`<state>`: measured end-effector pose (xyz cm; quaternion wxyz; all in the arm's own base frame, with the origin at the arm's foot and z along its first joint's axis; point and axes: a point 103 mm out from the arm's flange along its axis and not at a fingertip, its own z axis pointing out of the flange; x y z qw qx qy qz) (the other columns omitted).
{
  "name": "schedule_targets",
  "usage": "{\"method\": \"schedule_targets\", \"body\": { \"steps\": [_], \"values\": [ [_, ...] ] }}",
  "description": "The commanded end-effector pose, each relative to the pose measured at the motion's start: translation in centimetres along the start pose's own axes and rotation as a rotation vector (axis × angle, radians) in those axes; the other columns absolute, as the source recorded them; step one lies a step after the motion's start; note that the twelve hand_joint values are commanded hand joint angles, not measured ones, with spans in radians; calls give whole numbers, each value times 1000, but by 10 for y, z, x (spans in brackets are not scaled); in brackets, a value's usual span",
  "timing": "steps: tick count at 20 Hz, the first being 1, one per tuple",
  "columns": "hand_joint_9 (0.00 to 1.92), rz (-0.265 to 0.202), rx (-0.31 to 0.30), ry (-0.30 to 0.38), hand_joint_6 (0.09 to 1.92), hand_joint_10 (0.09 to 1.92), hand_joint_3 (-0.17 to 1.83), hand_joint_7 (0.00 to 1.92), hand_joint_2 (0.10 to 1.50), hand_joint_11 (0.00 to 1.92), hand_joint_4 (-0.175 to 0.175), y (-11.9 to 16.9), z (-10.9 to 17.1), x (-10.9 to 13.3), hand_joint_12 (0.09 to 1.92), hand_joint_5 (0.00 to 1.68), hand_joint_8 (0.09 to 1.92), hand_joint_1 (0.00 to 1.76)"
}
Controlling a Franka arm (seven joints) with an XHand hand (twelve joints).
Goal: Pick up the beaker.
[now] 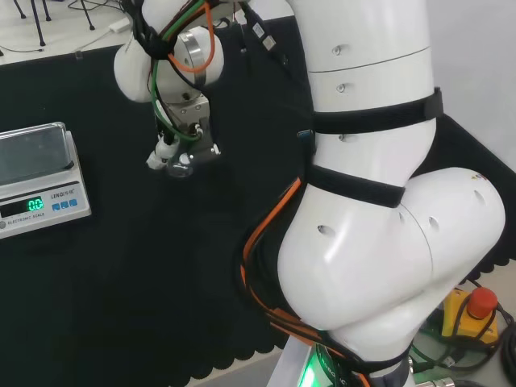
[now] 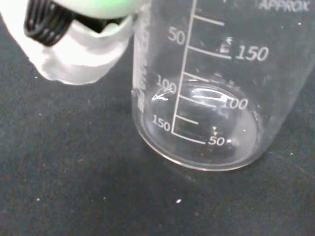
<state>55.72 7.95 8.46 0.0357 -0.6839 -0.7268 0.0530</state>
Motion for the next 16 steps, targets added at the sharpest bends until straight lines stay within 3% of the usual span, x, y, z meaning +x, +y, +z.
{"method": "schedule_targets", "body": {
  "steps": [1,6,12,16],
  "values": [
    [1560,-26,-48,57,378,313,431,1409,736,1400,-165,-8,-14,-34,807,1367,383,1308],
    [1563,-32,-61,1,390,307,426,1410,740,1410,-175,-8,-30,-30,801,1360,370,1314],
    [1569,-32,-94,-22,393,304,431,1411,737,1417,-175,-1,-52,-11,796,1360,371,1314],
    [1577,-61,-126,-38,396,303,438,1411,733,1422,-175,8,-74,8,791,1360,373,1314]
  ]
}}
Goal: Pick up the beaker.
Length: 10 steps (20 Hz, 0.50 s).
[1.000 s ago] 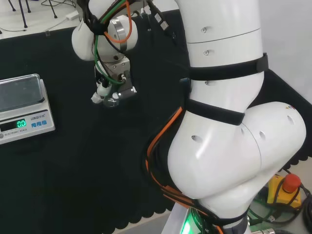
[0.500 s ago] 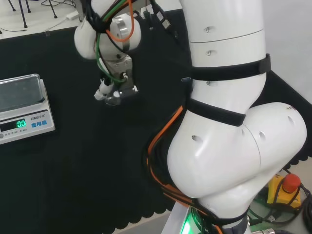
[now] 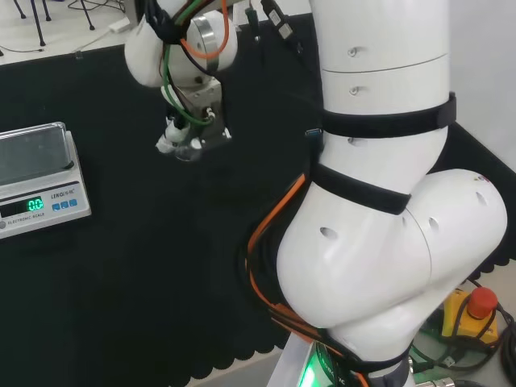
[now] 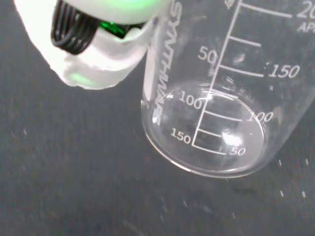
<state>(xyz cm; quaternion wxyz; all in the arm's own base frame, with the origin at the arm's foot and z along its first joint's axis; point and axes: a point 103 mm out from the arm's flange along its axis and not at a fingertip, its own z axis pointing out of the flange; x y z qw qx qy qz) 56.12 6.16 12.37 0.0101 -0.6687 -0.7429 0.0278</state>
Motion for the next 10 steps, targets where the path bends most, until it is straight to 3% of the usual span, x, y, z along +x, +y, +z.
{"method": "schedule_targets", "body": {
  "steps": [1,6,10],
  "values": [
    [1579,-31,-60,-37,396,302,440,1411,732,1423,-175,17,-43,32,789,1360,374,1314],
    [1592,-139,-119,-72,405,289,480,1414,710,1437,-175,41,-92,68,766,1361,381,1315],
    [1595,-191,-141,-76,407,287,486,1414,707,1445,-175,60,-115,106,764,1361,384,1315]
  ]
}}
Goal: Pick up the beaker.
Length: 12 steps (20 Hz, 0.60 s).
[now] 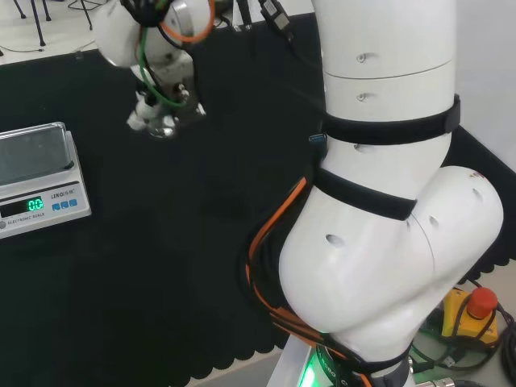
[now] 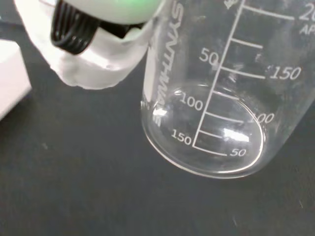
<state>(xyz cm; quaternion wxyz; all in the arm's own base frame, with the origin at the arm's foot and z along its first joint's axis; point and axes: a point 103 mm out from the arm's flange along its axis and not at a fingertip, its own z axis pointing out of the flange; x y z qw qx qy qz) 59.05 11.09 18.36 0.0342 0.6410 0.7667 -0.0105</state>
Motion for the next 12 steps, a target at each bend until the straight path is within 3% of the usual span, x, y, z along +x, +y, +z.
{"method": "schedule_targets", "body": {
  "steps": [1,7,12],
  "values": [
    [1596,-115,-53,-7,407,286,487,1414,706,1447,-175,44,-56,66,763,1361,384,1315],
    [1601,-155,-22,4,414,277,516,1416,690,1464,-175,78,-49,126,745,1363,393,1316],
    [1603,-214,18,15,416,274,524,1416,686,1468,-175,86,-31,168,739,1363,395,1316]
  ]
}}
